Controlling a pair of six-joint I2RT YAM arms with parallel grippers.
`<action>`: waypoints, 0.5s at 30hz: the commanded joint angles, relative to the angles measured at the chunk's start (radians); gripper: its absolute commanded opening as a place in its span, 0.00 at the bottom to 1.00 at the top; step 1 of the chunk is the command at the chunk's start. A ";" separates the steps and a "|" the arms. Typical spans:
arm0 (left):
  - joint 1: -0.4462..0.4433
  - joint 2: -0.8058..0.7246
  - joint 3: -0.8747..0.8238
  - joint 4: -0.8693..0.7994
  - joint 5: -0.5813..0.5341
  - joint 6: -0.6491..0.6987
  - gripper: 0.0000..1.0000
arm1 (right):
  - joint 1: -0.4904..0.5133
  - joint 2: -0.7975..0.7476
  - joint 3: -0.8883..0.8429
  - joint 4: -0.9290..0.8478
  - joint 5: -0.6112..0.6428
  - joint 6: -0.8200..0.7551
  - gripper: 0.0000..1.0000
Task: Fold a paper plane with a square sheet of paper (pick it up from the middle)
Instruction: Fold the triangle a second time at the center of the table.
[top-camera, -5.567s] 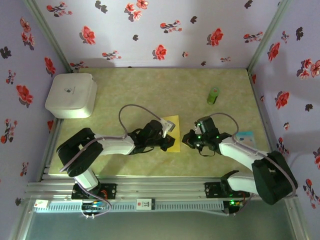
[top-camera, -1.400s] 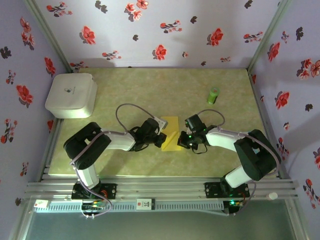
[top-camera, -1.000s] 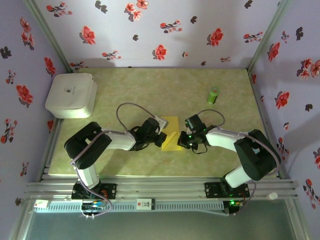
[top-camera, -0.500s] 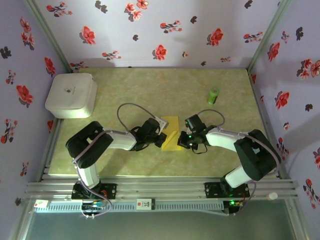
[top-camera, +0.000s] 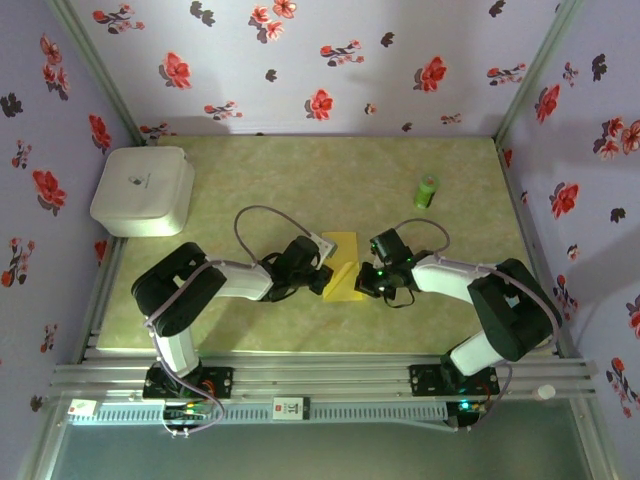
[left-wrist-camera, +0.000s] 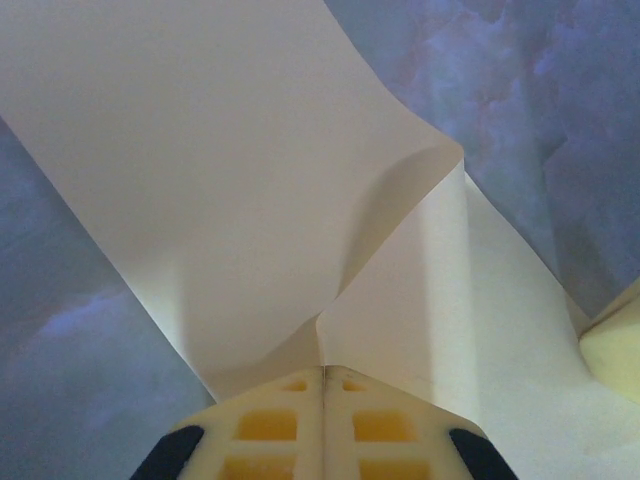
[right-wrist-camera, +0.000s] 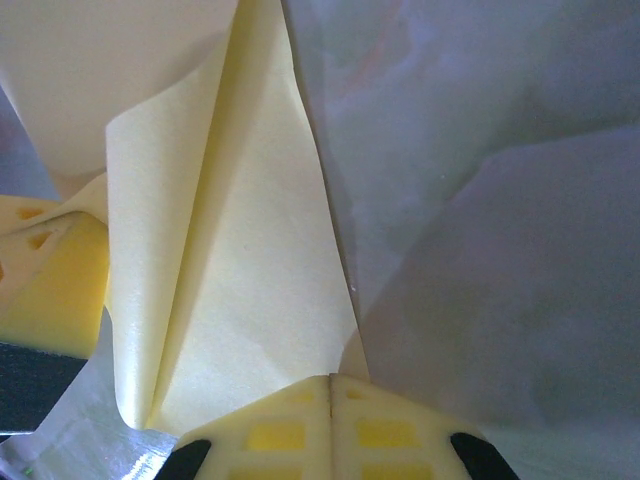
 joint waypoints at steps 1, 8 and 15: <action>0.011 -0.012 0.007 0.016 -0.020 0.020 0.02 | -0.006 0.038 -0.010 -0.072 0.049 -0.025 0.02; 0.011 -0.013 0.000 0.032 -0.021 0.021 0.03 | -0.006 0.042 -0.010 -0.068 0.047 -0.025 0.02; 0.012 0.003 0.003 0.036 -0.020 0.021 0.03 | -0.006 0.042 -0.010 -0.071 0.047 -0.027 0.02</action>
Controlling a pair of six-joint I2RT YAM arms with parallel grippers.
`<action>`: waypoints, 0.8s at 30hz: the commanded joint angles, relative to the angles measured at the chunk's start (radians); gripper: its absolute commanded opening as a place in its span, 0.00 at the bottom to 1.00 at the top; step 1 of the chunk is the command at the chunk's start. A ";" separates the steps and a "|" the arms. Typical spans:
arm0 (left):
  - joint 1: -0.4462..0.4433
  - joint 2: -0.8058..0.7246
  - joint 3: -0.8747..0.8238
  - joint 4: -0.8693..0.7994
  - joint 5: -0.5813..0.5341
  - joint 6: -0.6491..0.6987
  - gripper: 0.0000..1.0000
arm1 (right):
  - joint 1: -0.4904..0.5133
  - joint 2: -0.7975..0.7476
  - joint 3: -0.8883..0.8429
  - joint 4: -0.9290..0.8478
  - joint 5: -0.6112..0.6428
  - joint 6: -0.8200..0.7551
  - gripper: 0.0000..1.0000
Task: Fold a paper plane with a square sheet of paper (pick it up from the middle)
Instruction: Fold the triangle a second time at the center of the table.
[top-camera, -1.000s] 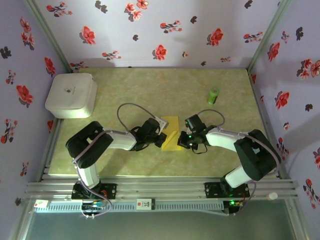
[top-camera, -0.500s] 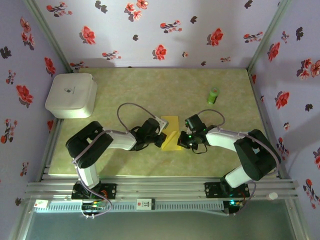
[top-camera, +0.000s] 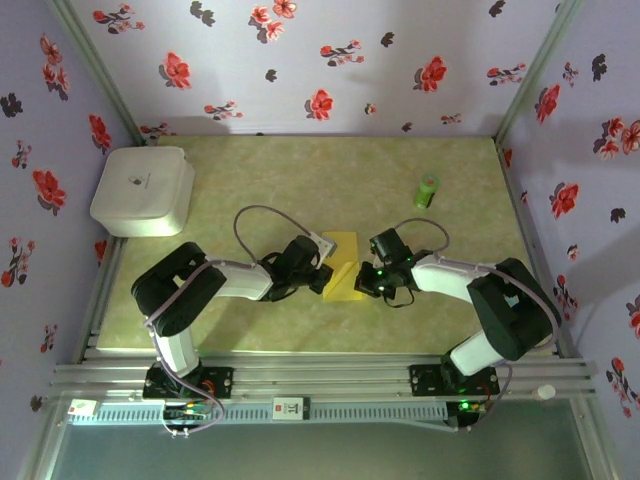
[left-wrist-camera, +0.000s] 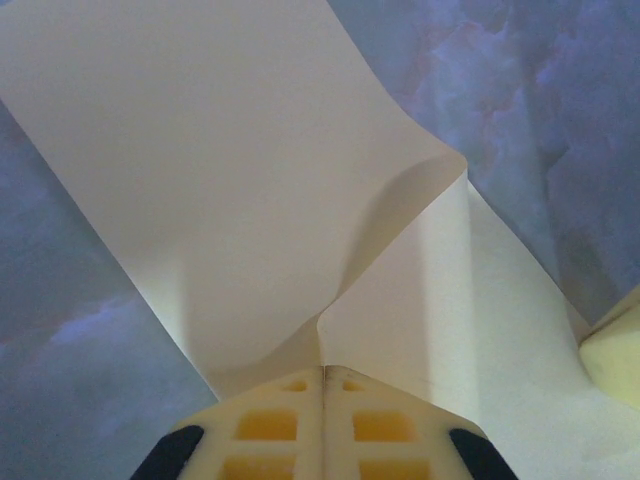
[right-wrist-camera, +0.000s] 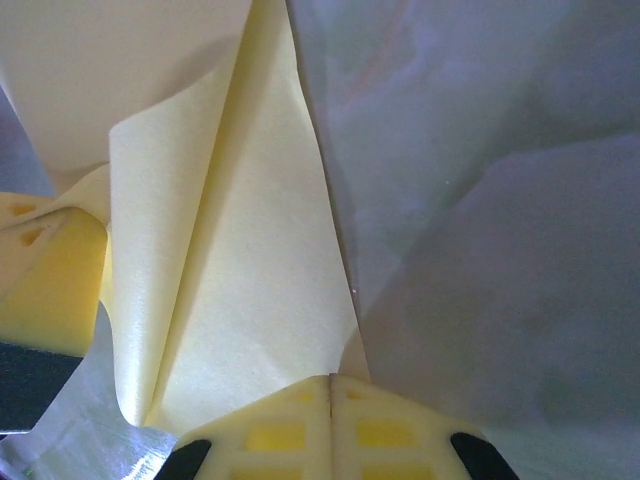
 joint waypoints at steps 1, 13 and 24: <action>0.008 0.006 0.003 0.028 -0.020 0.021 0.03 | -0.006 0.040 -0.013 -0.070 0.047 -0.028 0.02; 0.009 0.035 -0.015 0.031 -0.006 0.000 0.02 | -0.006 0.039 -0.009 -0.072 0.045 -0.028 0.02; 0.009 0.015 -0.045 0.028 -0.008 -0.038 0.01 | -0.006 0.037 0.005 -0.084 0.053 -0.028 0.03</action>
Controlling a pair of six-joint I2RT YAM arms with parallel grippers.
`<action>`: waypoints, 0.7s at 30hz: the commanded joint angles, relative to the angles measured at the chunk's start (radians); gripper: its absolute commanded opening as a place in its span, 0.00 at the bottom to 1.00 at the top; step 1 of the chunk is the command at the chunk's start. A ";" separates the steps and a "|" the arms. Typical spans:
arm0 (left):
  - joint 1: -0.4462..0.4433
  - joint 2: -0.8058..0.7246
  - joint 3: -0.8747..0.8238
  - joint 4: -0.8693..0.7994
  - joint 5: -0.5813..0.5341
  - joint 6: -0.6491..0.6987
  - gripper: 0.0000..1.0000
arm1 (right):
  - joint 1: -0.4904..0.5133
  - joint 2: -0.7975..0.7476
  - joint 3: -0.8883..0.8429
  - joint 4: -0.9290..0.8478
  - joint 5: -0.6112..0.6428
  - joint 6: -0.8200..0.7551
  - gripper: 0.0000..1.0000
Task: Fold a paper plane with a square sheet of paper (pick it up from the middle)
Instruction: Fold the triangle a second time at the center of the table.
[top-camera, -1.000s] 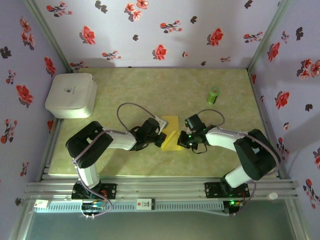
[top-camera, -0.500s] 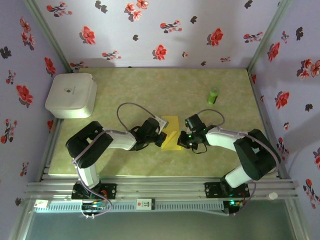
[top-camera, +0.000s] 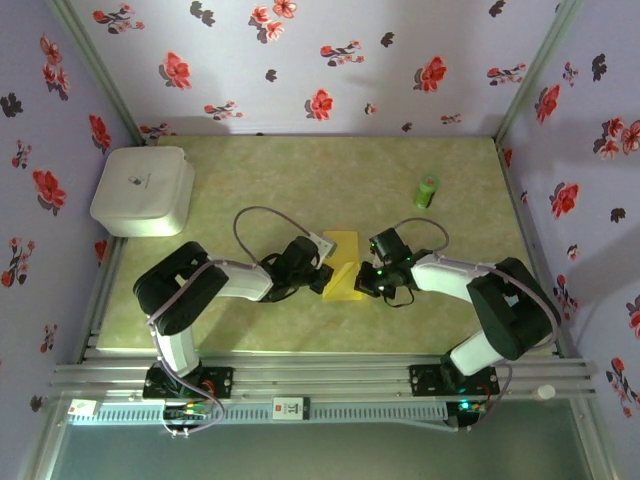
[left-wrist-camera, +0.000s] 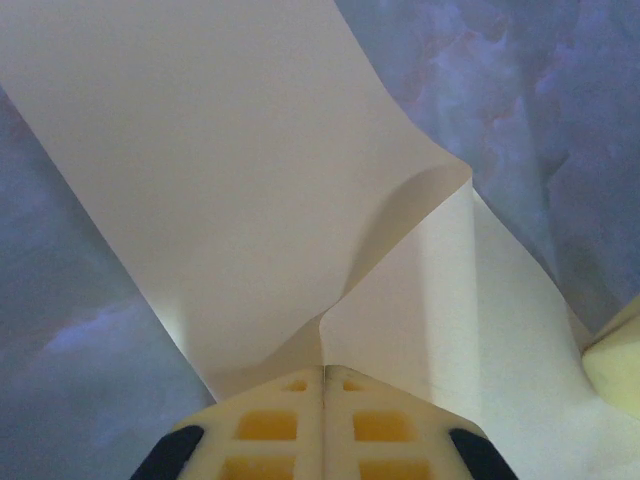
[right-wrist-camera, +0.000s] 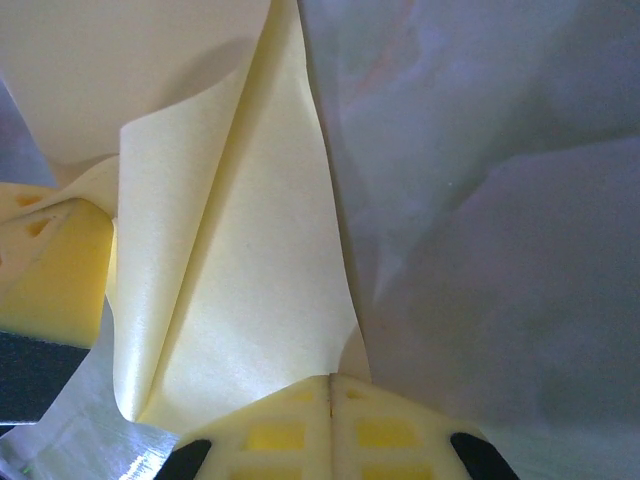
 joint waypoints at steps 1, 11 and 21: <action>0.008 -0.003 -0.031 -0.023 -0.008 -0.029 0.01 | -0.006 0.032 -0.002 -0.074 0.057 -0.020 0.03; 0.008 -0.021 -0.037 -0.003 -0.015 -0.046 0.01 | -0.006 0.030 -0.009 -0.069 0.054 -0.017 0.03; 0.012 -0.033 -0.046 0.001 -0.037 -0.057 0.01 | -0.006 0.027 -0.011 -0.066 0.054 -0.016 0.03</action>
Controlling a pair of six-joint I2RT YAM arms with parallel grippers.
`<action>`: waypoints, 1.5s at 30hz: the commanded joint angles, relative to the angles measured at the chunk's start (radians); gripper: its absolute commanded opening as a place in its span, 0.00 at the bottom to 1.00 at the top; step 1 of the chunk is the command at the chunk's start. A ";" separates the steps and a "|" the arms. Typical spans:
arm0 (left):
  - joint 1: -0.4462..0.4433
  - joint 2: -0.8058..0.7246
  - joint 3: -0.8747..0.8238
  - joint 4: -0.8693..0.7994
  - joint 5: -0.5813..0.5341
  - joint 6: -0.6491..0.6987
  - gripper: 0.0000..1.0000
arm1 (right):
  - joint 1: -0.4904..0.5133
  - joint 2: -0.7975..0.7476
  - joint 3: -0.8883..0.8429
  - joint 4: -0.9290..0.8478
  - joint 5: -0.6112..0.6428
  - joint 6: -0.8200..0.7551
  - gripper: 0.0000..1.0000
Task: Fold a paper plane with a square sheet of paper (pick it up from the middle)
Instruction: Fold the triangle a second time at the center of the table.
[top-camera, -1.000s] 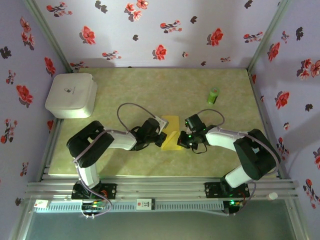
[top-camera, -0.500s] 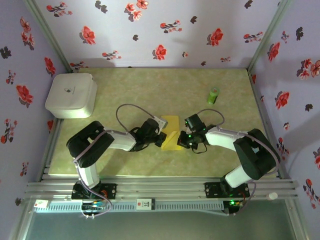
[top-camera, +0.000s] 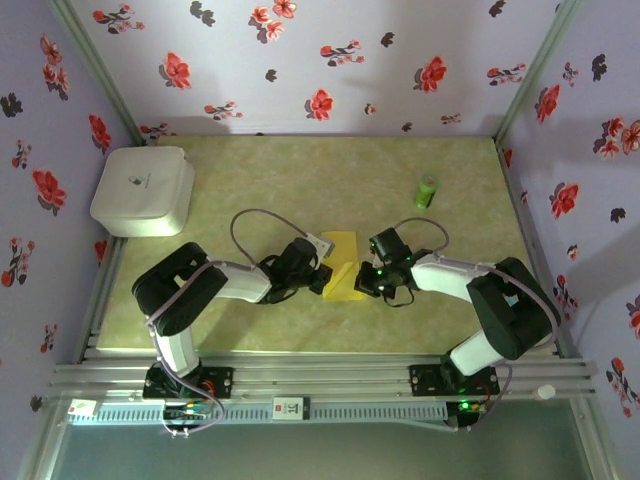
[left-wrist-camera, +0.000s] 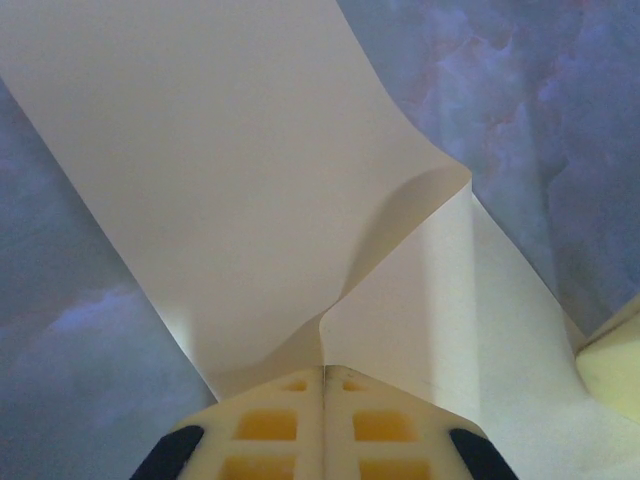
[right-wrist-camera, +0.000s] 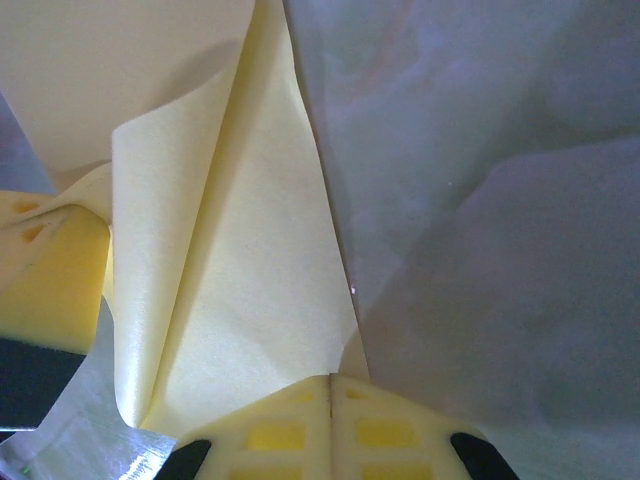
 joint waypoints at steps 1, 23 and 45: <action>0.012 -0.023 -0.027 -0.020 -0.035 -0.013 0.00 | -0.006 0.025 -0.009 -0.064 0.053 -0.017 0.03; 0.012 -0.010 -0.056 0.007 -0.015 -0.040 0.00 | 0.018 -0.016 -0.020 0.368 -0.075 0.262 0.00; 0.016 -0.022 -0.058 -0.004 -0.011 -0.030 0.00 | 0.033 0.131 -0.016 0.460 -0.096 0.299 0.00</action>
